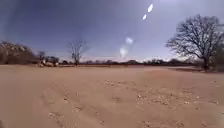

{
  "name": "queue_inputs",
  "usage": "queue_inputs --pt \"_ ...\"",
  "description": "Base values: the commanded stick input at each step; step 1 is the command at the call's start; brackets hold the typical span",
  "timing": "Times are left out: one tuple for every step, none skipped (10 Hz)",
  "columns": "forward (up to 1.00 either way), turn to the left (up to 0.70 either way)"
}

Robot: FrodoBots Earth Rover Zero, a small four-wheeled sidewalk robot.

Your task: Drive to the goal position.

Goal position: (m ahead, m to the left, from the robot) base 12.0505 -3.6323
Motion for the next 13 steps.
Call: queue_inputs --pt "1.00 0.00" --pt "1.00 0.00" --pt "1.00 0.00" --pt "1.00 0.00" --pt "1.00 0.00" --pt "1.00 0.00" --pt "1.00 -0.18" --pt "1.00 -0.27" --pt "1.00 -0.27" --pt "1.00 -0.27" --pt "1.00 -0.27" --pt "1.00 -0.27" --pt "1.00 -0.27"
